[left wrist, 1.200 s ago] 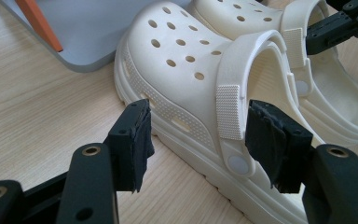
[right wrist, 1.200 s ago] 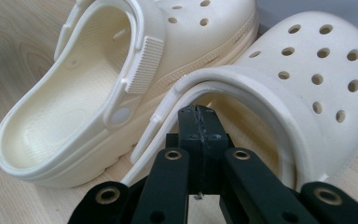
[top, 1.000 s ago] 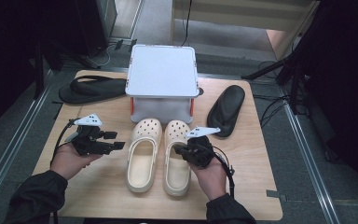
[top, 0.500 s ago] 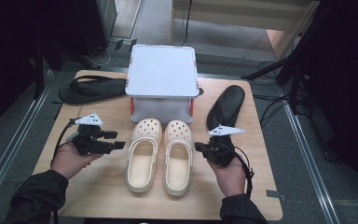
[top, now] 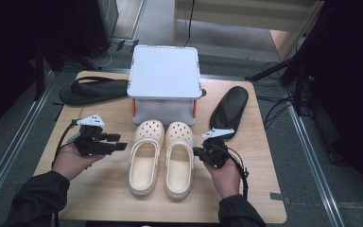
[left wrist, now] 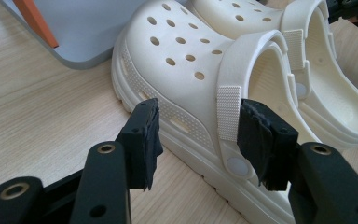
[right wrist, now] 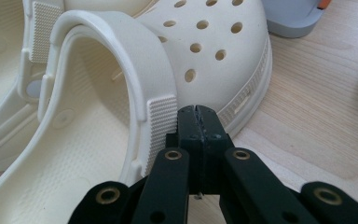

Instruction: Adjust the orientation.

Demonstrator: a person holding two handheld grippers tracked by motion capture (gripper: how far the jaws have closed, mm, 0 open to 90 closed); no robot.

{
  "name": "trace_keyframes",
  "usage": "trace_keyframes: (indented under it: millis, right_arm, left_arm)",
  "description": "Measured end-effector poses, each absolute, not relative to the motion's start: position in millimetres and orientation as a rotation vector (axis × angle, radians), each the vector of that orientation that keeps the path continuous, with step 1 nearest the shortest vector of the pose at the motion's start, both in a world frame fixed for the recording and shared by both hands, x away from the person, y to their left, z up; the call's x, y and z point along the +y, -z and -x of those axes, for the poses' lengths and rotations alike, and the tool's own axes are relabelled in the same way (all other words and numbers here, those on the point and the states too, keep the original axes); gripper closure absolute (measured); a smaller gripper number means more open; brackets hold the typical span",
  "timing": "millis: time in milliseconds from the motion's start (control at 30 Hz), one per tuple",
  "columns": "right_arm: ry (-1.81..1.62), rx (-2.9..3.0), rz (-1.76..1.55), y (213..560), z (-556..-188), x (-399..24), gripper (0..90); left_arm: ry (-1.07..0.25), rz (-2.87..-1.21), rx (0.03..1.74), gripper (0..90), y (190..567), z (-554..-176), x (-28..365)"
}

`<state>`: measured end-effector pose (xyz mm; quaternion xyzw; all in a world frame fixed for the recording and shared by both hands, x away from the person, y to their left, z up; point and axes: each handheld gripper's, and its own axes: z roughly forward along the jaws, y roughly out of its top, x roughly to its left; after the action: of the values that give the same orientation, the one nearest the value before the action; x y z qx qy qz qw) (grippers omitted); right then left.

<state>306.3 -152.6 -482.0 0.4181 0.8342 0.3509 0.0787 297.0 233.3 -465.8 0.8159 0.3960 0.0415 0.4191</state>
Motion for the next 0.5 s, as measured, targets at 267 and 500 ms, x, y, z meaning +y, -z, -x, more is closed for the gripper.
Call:
trace_keyframes:
  millis: [267, 500]
  right_arm:
    - [-1.051, 2.502, -1.243, 483.8, -308.3, -147.3, 90.0]
    - [-1.061, 2.498, -1.241, 484.2, -309.0, -142.8, 90.0]
  left_arm:
    - [-0.090, -2.064, 0.986, 54.3, 467.9, -295.8, 232.8]
    - [-0.079, -2.080, 0.992, 56.5, 471.3, -295.0, 231.8]
